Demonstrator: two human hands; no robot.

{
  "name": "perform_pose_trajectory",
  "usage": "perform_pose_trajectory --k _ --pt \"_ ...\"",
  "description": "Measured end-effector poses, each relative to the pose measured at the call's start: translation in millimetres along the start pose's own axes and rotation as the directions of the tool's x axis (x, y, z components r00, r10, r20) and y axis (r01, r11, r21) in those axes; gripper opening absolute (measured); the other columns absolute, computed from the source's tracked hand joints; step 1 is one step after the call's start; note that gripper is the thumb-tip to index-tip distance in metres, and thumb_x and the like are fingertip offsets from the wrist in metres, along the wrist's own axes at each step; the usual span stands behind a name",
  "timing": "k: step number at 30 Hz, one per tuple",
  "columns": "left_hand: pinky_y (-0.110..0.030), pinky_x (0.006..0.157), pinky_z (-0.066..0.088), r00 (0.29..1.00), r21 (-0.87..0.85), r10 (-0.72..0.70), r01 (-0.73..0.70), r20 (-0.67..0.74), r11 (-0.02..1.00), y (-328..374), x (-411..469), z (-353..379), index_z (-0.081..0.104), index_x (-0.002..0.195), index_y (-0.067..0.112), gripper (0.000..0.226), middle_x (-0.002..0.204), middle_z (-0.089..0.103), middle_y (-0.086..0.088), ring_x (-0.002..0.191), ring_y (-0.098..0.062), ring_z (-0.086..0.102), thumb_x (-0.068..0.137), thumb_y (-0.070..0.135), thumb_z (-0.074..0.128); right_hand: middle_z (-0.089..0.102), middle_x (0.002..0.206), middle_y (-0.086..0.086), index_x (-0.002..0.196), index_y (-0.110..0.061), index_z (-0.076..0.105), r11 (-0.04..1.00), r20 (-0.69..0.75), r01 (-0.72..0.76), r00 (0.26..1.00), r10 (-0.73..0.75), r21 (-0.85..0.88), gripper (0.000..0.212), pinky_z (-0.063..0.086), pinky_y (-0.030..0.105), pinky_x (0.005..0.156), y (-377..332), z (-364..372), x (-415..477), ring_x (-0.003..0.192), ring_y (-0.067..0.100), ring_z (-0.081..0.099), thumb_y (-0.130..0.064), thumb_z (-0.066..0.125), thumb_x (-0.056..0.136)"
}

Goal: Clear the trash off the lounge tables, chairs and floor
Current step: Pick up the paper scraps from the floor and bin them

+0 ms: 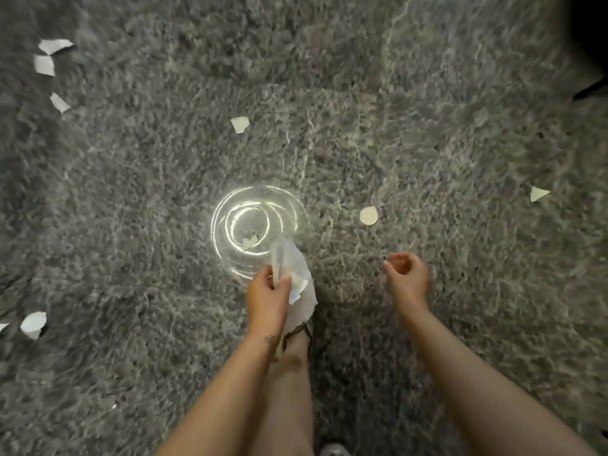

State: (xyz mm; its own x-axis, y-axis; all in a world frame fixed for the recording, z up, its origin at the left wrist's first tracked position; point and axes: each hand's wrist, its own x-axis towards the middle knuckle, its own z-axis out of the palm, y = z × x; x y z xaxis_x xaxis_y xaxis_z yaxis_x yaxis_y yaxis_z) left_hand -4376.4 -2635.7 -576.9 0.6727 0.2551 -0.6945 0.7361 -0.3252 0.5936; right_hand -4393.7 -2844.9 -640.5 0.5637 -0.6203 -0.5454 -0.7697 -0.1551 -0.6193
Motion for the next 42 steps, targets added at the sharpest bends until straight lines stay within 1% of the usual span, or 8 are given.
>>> perform_pose_trajectory --k 4,17,24,29,33,36,38,42 --pt "-0.048 0.076 0.052 0.999 0.023 -0.046 0.046 -0.01 0.999 2 55 14 0.063 0.088 0.017 0.013 0.085 0.067 -0.016 0.081 -0.034 0.064 0.085 0.006 0.056 0.058 0.083 0.005 0.095 -0.005 0.06 0.992 0.02 -0.021 1.0 0.024 -0.124 0.015 0.043 0.028 0.073 -10 27 77 0.078 0.018 0.054 -0.009 0.066 0.083" --pt "-0.037 0.075 0.052 0.986 -0.185 -0.152 0.136 -0.074 0.973 -53 169 89 0.063 0.101 0.005 0.015 0.091 0.067 -0.01 0.085 -0.024 0.064 0.087 0.005 0.058 0.044 0.131 0.013 0.126 -0.01 0.043 0.857 0.085 -0.015 0.994 0.068 -0.515 0.059 0.038 0.047 0.1 53 120 225 0.118 0.032 0.045 -0.023 0.072 0.077" --pt "-0.041 0.084 0.052 0.958 -0.282 -0.276 0.245 -0.077 0.928 -60 181 88 0.062 0.107 0.008 0.019 0.098 0.067 -0.008 0.093 -0.025 0.064 0.087 0.008 0.06 0.06 0.117 0.018 0.119 -0.005 0.056 0.909 0.151 -0.017 0.985 0.088 -0.417 0.036 0.049 0.042 0.088 33 144 195 0.106 0.032 0.057 -0.021 0.061 0.088" --pt "-0.03 0.077 0.052 0.96 -0.397 -0.267 0.214 -0.083 0.893 -35 171 74 0.06 0.115 0.006 0.024 0.093 0.066 0.0 0.086 -0.014 0.064 0.091 0.007 0.055 0.06 0.091 0.001 0.102 -0.013 0.052 0.988 0.591 0.15 0.795 -0.138 0.029 0.016 0.053 0.021 0.057 -31 163 109 0.07 0.012 0.062 -0.009 0.059 0.088" --pt "-0.019 0.055 0.048 0.945 -0.57 -0.306 0.189 -0.115 0.8 -18 161 57 0.06 0.095 0.015 0.015 0.079 0.064 0.003 0.068 -0.008 0.063 0.094 0.011 0.046 0.056 0.087 0.007 0.097 -0.003 0.05 0.901 0.765 0.415 0.618 -0.181 -0.123 0.014 0.046 0.03 0.067 -60 187 64 0.077 0.018 0.055 -0.015 0.043 0.097" --pt "-0.027 0.068 0.053 0.927 -0.617 -0.33 0.157 -0.176 0.771 -21 157 43 0.06 0.1 0.017 0.011 0.09 0.066 -0.002 0.081 -0.016 0.064 0.094 0.014 0.051 0.056 0.104 0.016 0.105 0.001 0.052 0.697 0.842 0.679 0.498 -0.206 -0.231 0.021 0.04 0.04 0.082 -66 211 48 0.096 0.028 0.051 -0.016 0.044 0.095" --pt "-0.031 0.074 0.052 0.908 -0.569 -0.312 0.105 -0.28 0.816 -32 158 33 0.059 0.1 0.016 0.01 0.092 0.066 -0.003 0.084 -0.017 0.064 0.093 0.013 0.053 0.055 0.104 0.01 0.109 -0.004 0.051 0.701 0.895 0.689 0.412 -0.17 -0.185 0.02 0.04 0.036 0.082 -66 229 41 0.097 0.023 0.05 -0.016 0.045 0.094" --pt "-0.032 0.075 0.049 0.806 -0.554 -0.373 0.068 -0.46 0.83 -70 176 5 0.058 0.101 0.012 0.009 0.096 0.063 -0.004 0.082 -0.014 0.06 0.094 0.013 0.052 0.054 0.08 -0.005 0.102 -0.008 0.055 0.903 0.811 0.412 0.566 -0.147 -0.124 0.013 0.042 0.028 0.066 -58 267 46 0.071 0.009 0.051 -0.008 0.045 0.093"
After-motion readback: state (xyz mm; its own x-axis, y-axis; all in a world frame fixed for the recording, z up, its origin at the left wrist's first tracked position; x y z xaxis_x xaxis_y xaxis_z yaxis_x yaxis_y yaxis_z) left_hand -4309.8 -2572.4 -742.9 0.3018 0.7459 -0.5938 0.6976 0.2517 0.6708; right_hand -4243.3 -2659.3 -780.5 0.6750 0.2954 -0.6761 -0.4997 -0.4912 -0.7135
